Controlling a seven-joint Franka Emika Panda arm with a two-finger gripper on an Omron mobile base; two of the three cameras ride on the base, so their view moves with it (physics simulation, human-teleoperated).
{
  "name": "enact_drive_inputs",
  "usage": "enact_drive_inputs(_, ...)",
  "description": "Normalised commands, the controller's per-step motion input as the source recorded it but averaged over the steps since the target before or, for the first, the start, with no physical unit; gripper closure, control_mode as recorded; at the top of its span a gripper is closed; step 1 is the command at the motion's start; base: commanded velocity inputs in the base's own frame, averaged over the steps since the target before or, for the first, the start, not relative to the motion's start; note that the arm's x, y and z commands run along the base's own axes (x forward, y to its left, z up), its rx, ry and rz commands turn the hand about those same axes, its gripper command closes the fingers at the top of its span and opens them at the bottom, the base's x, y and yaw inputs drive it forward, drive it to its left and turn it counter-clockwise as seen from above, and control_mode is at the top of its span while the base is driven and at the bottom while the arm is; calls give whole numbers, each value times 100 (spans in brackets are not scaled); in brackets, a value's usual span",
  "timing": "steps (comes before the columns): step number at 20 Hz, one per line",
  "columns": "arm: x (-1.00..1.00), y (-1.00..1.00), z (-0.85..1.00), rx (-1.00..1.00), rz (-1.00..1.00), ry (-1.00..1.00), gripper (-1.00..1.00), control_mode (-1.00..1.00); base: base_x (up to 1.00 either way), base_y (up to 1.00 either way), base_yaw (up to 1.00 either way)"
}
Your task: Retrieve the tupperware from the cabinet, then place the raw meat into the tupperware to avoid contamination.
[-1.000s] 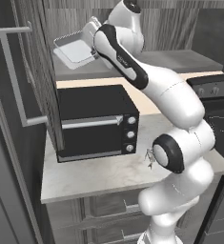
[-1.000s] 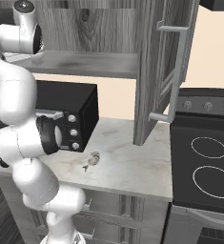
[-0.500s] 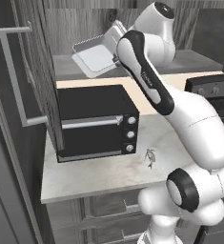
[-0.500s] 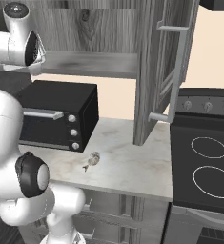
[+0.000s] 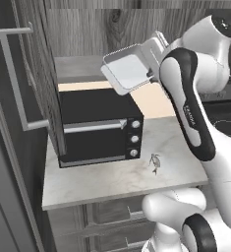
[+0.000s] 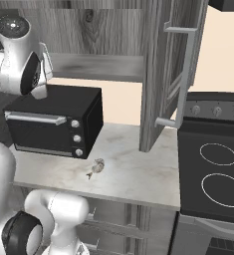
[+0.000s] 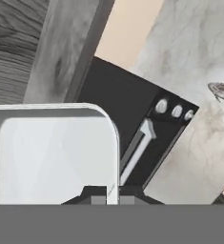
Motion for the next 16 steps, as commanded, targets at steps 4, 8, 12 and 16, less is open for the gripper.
enact_drive_inputs(4,-57,-56,-12,2,-16,4,100,-100,0,0,0)
enact_drive_inputs(8,-22,-66,-27,1,-22,8,100,-100,0,0,0)
enact_drive_inputs(12,-8,-70,-27,0,-24,11,100,-100,0,0,0)
enact_drive_inputs(16,-9,-70,-31,0,-23,12,100,-100,0,0,0)
